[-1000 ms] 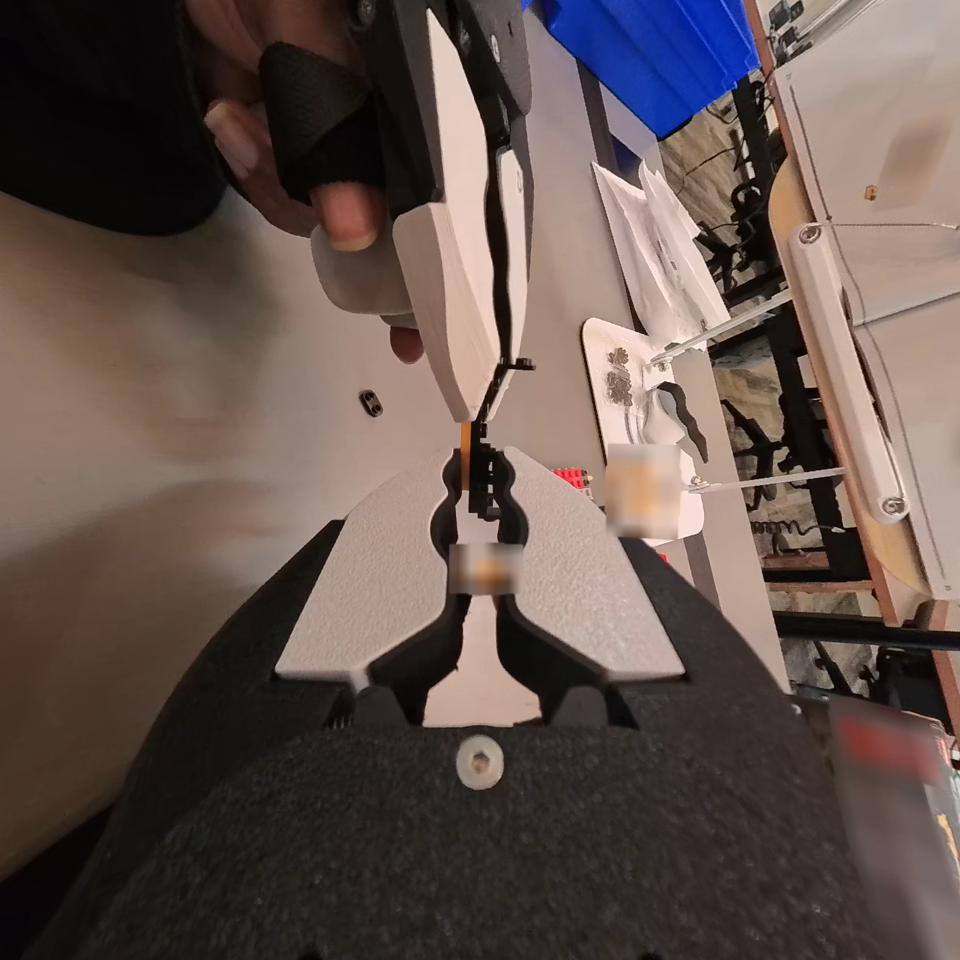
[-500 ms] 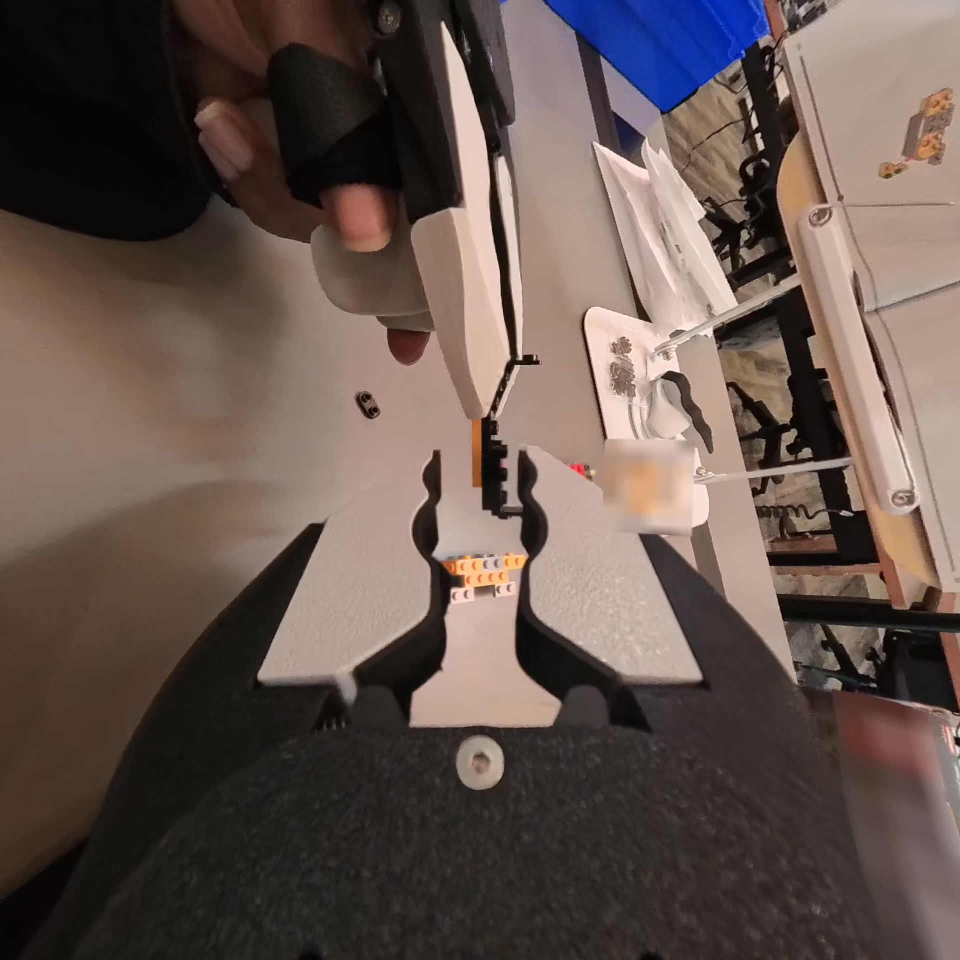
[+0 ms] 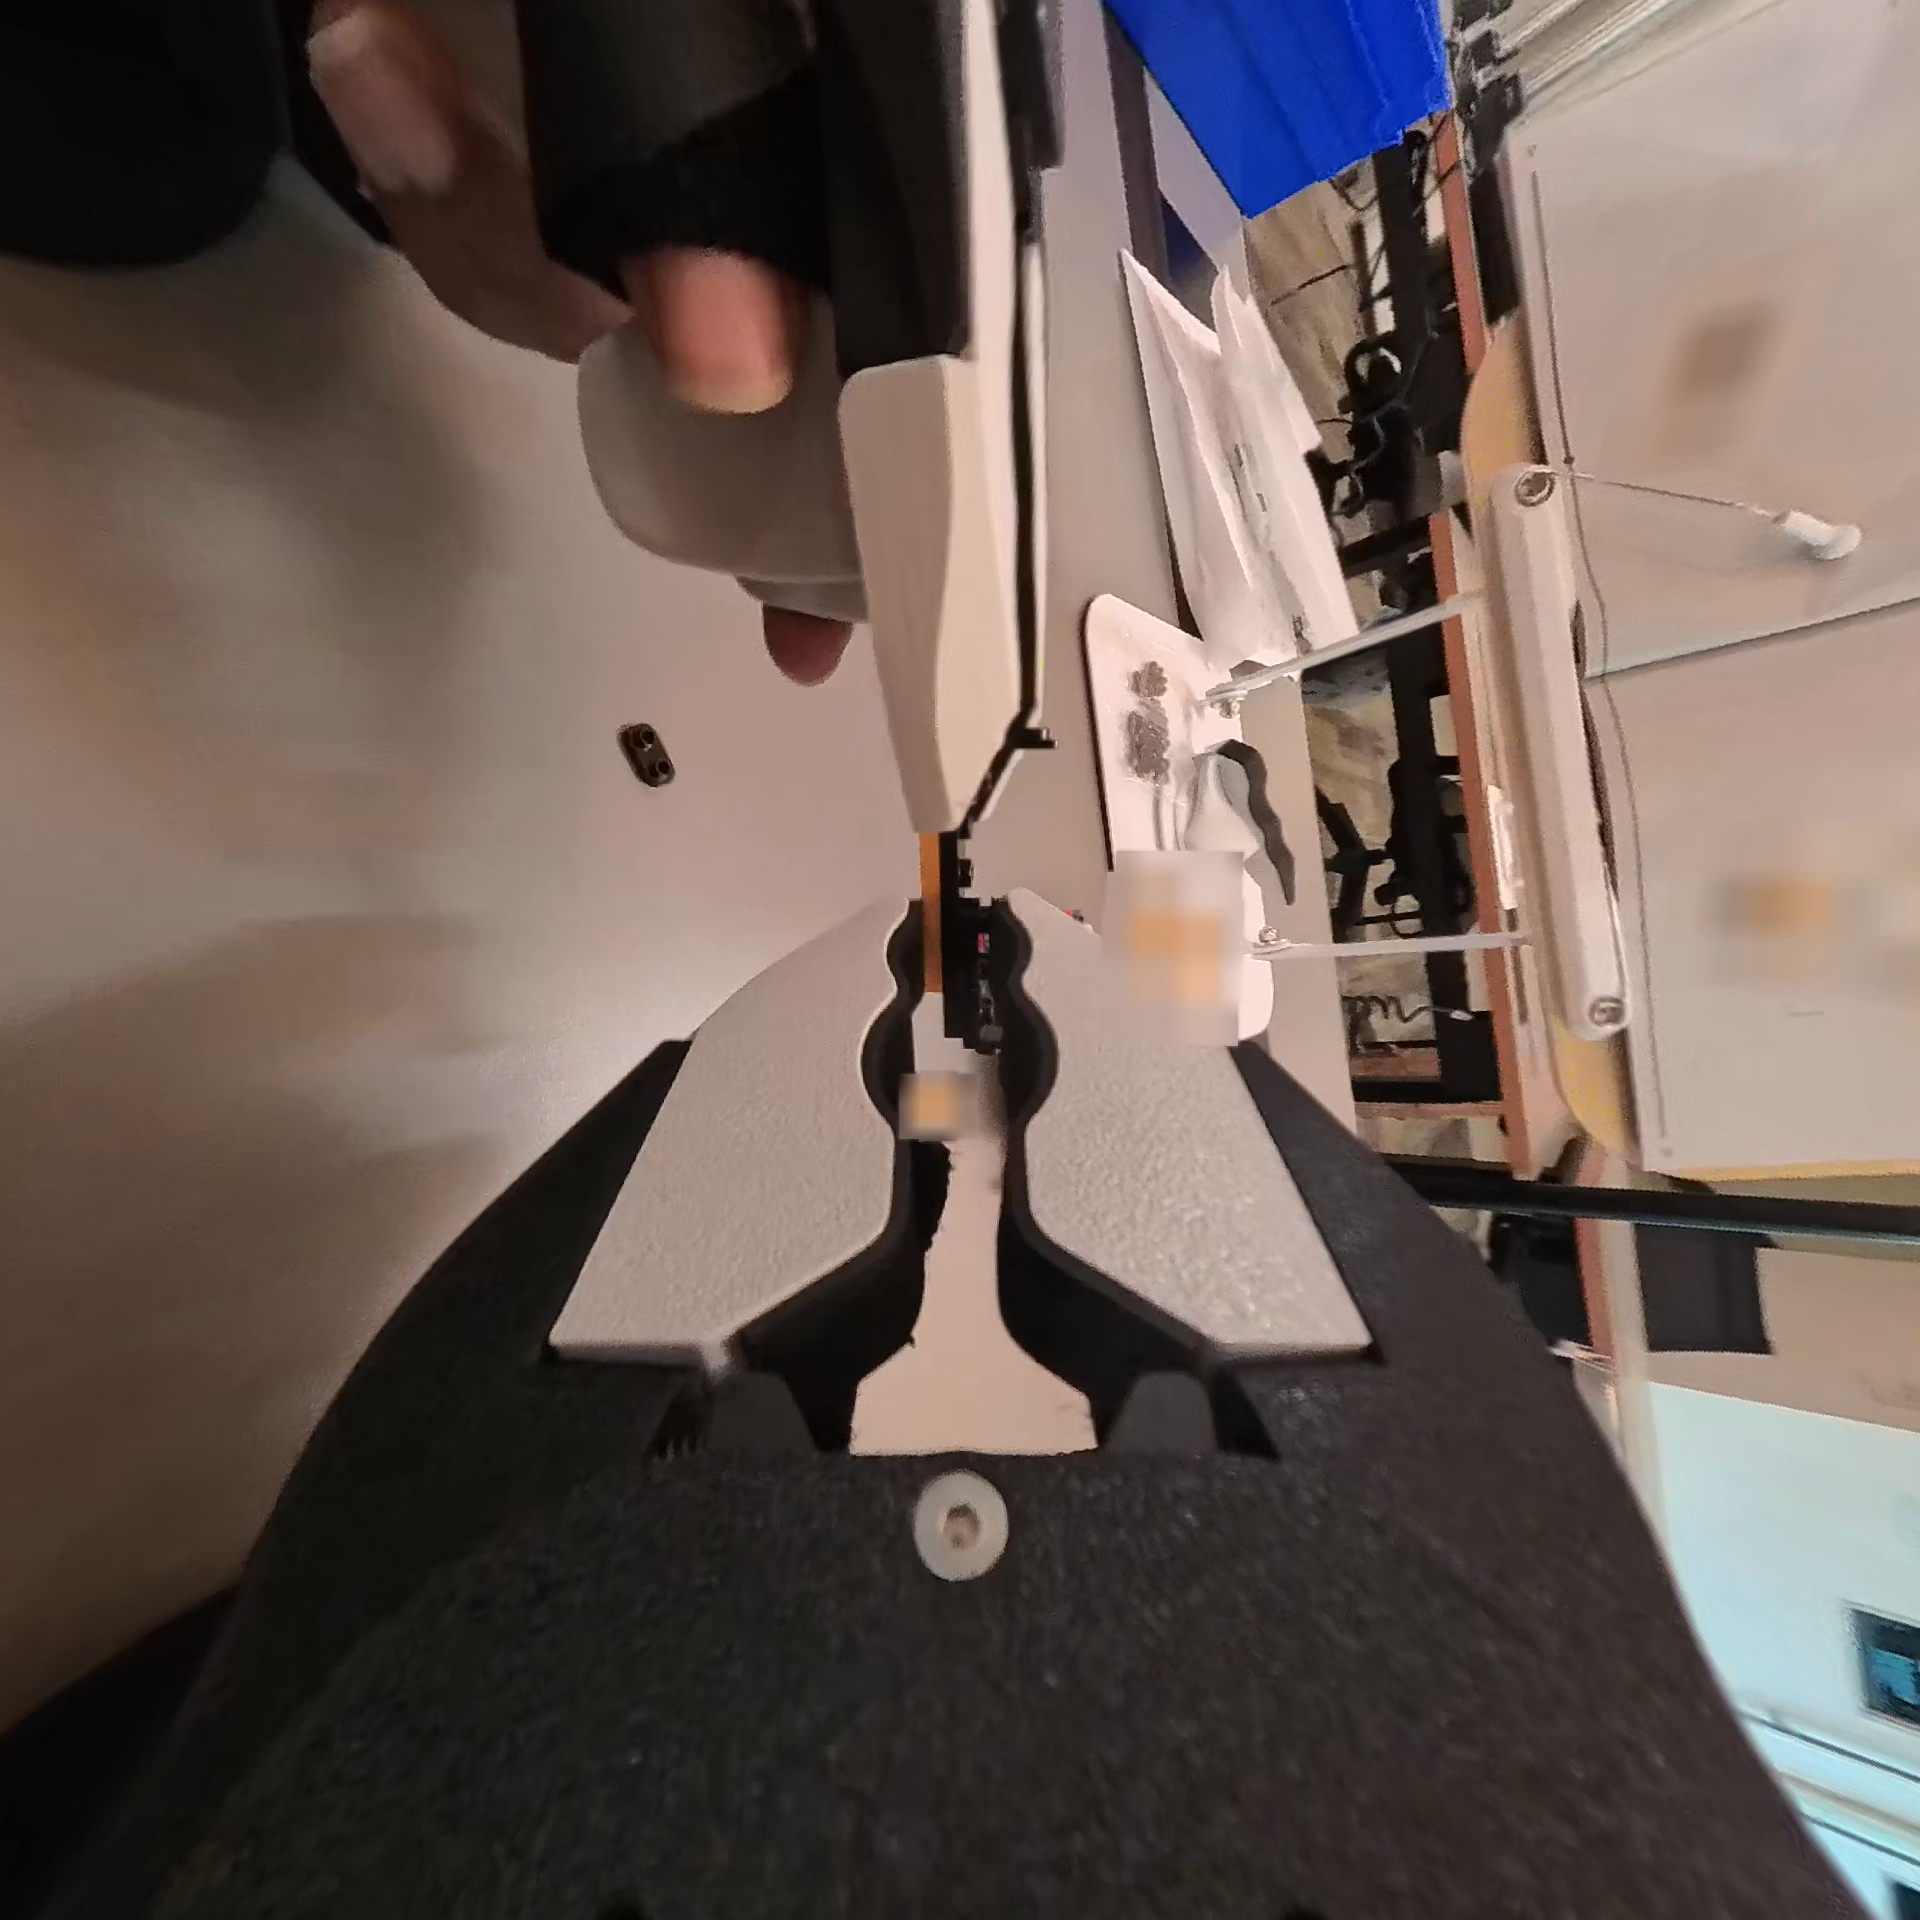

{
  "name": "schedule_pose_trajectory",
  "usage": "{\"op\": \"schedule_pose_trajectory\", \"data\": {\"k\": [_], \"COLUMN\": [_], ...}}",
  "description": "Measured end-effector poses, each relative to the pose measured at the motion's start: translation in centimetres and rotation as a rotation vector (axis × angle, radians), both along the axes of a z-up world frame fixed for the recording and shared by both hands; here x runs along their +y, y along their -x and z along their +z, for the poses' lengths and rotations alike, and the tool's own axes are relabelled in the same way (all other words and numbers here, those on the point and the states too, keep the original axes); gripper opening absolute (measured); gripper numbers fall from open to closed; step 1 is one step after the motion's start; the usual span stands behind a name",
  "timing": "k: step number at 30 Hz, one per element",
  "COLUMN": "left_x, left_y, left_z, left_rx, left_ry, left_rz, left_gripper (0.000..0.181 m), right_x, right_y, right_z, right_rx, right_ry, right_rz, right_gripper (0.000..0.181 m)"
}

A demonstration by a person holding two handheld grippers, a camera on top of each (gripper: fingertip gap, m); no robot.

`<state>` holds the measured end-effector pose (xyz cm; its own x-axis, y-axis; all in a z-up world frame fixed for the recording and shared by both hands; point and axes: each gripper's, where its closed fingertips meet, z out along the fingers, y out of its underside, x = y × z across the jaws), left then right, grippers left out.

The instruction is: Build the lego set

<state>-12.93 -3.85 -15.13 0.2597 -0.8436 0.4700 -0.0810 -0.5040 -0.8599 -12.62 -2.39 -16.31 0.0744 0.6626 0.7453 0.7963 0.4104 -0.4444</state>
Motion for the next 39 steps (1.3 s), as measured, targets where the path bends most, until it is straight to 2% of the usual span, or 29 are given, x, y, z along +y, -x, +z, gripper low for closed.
{"op": "schedule_pose_trajectory", "data": {"k": [3,10,15,20,26,35,39], "left_x": [0.2,-0.1,-0.7,-1.6,-3.2,-3.1,-3.0], "left_y": [0.2,-0.1,-0.2,-0.4,-0.4,0.6,0.8], "left_z": [-0.6,-1.3,-2.1,-4.4,-8.0,-9.9,-10.0], "left_rx": [0.044,0.099,0.142,0.28,0.459,0.601,0.623], "left_ry": [-0.021,-0.117,-0.233,-0.338,-0.378,-0.382,-0.389], "left_rz": [0.015,-0.022,-0.088,-0.174,-0.304,-0.326,-0.326], "left_gripper": [0.008,0.008,0.008,0.008,0.008,0.009,0.016], "right_x": [-0.1,-0.5,-1.5,-2.8,-3.0,-2.8,-2.6], "right_y": [0.0,-0.2,-0.4,-1.1,-2.7,-2.8,-2.6], "right_z": [-0.4,-1.0,-1.4,-1.4,-2.7,-4.0,-4.0], "right_rx": [-0.034,-0.029,0.049,0.133,0.122,0.131,0.145], "right_ry": [-0.043,-0.053,0.087,0.287,0.47,0.528,0.537], "right_rz": [0.008,0.022,0.047,0.085,0.087,0.076,0.075], "right_gripper": [0.011,0.012,0.018,0.022,0.027,0.027,0.027]}}
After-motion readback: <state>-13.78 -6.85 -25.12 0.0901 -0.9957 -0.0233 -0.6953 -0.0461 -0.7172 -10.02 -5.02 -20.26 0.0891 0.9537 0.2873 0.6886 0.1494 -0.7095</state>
